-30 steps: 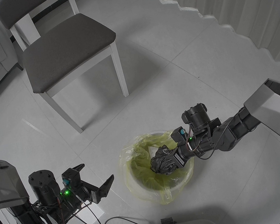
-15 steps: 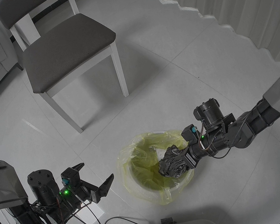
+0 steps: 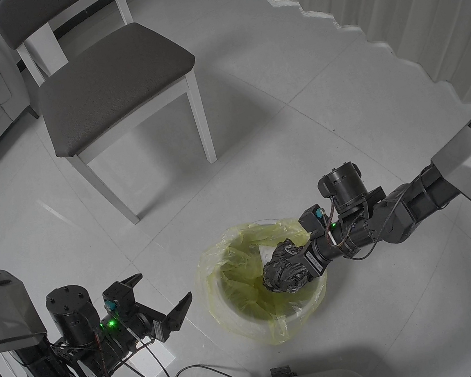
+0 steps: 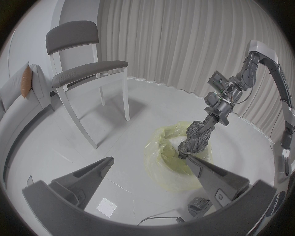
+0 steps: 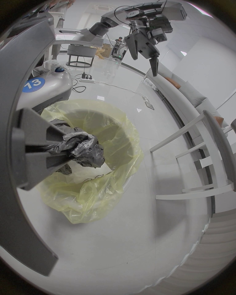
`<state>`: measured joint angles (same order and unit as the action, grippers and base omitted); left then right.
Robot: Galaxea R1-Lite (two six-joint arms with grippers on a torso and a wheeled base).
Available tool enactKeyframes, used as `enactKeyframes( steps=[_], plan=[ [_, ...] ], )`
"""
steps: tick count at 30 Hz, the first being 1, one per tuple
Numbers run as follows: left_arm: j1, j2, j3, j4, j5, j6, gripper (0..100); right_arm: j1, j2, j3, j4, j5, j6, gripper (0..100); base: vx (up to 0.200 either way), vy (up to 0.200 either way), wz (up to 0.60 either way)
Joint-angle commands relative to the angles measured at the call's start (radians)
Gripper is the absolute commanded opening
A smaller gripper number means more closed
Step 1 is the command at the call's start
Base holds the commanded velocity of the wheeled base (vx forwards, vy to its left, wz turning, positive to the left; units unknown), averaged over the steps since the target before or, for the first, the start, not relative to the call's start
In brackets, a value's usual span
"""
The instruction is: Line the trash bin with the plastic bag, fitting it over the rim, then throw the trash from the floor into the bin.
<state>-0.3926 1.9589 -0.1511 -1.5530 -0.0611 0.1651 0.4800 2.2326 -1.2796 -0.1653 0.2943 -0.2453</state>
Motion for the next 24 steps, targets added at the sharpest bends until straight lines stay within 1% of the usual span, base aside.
enactKeyframes(
  steps=[1, 9, 14, 18, 20, 22, 24],
  plan=[
    [-0.003, -0.002, 0.001, -0.018, 0.001, -0.001, 100, -0.001, 0.073, -0.061, 0.013, 0.0, 0.001, 0, 0.0, 0.0, 0.0],
    [-0.003, 0.008, -0.001, -0.018, 0.001, -0.001, 100, -0.003, 0.093, -0.072, 0.012, 0.0, 0.0, 0, 0.0, 0.0, 0.0],
    [-0.003, 0.028, -0.035, -0.018, 0.001, -0.001, 100, -0.003, 0.045, -0.05, 0.013, 0.0, 0.0, 0, 0.0, 0.0, 0.0],
    [-0.02, 0.077, -0.124, -0.018, 0.027, 0.004, 100, -0.003, 0.027, -0.038, 0.012, 0.0, 0.0, 0, 0.0, 0.0, 0.0],
    [-0.032, 0.103, -0.194, -0.018, 0.055, 0.013, 100, -0.003, 0.016, -0.026, 0.01, 0.0, 0.0, 0, 0.0, 0.0, 0.0],
    [-0.038, 0.129, -0.254, -0.018, 0.063, 0.024, 100, -0.003, 0.012, -0.024, 0.009, 0.0, 0.0, 0, 0.0, 0.0, 0.0],
    [-0.048, 0.183, -0.328, -0.018, 0.064, 0.062, 100, -0.004, 0.009, -0.02, 0.009, 0.0, 0.001, 0, 0.0, 0.0, 0.0]
  ],
)
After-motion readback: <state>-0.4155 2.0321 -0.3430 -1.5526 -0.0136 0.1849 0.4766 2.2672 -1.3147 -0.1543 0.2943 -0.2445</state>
